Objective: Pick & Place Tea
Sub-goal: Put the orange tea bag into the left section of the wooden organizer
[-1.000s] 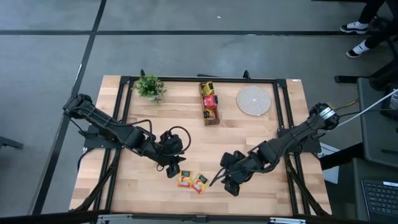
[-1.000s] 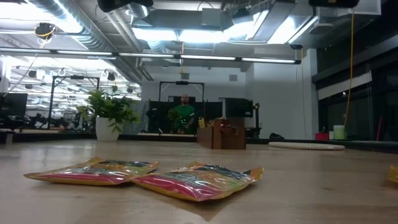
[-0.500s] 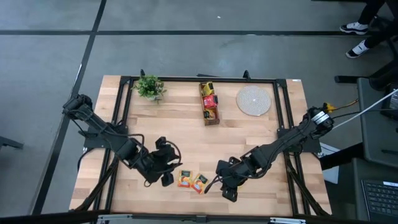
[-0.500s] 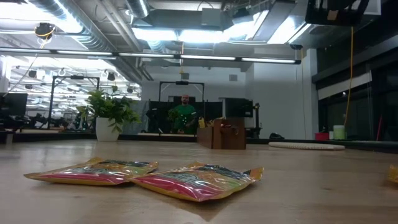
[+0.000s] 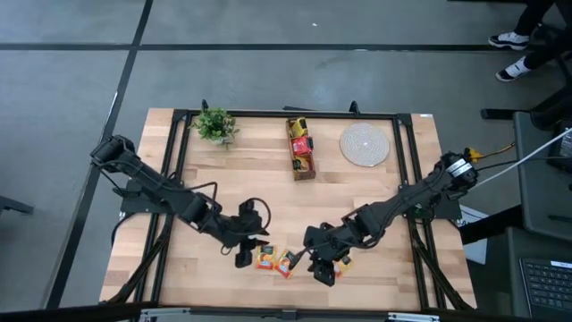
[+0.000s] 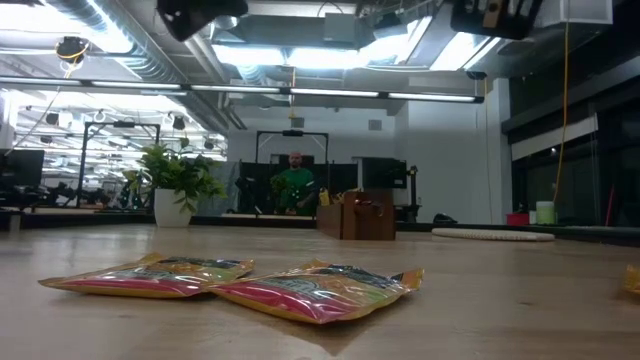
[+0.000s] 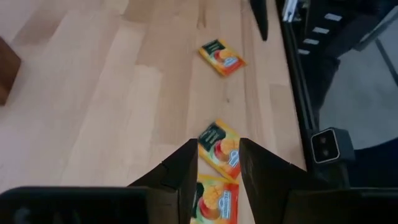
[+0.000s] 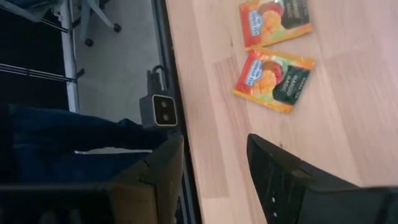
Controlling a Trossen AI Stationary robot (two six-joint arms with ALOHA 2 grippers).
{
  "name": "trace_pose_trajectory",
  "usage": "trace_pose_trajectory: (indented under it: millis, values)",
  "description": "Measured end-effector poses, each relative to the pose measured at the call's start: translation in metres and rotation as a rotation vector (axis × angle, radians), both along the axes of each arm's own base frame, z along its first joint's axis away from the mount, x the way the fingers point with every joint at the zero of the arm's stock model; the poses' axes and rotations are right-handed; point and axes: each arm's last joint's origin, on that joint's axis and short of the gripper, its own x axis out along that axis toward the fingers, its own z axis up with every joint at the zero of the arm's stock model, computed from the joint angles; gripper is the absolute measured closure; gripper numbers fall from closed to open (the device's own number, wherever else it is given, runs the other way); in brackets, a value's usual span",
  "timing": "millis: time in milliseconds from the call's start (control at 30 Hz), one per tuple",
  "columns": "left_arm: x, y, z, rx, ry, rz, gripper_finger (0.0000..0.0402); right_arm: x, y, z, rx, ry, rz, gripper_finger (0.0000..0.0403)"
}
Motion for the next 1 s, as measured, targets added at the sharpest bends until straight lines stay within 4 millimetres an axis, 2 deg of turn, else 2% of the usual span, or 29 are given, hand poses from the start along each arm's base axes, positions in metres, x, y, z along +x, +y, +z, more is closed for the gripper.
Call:
trace_pose_trajectory:
  millis: [200, 333, 667, 867, 1000]
  values:
    - [0.006, 0.012, -0.001, 0.046, 0.01, -0.019, 0.0288, 0.004, -0.008, 0.0, -0.026, -0.018, 0.011, 0.0224]
    - [0.006, 0.018, 0.007, 0.042, -0.029, -0.006, 0.0288, 0.007, -0.013, 0.0, -0.042, -0.029, 0.016, 0.0224]
    - [0.004, 0.024, 0.019, 0.164, -0.152, 0.166, 0.0293, 0.014, -0.028, 0.0, -0.063, -0.042, 0.015, 0.0224]
    - [0.005, 0.021, 0.023, 0.007, -0.137, 0.131, 0.0295, 0.015, -0.03, 0.0, -0.048, -0.037, 0.027, 0.0224]
    - [0.005, 0.021, 0.021, 0.02, -0.096, 0.012, 0.0298, 0.016, -0.03, 0.001, -0.046, -0.05, 0.029, 0.0224]
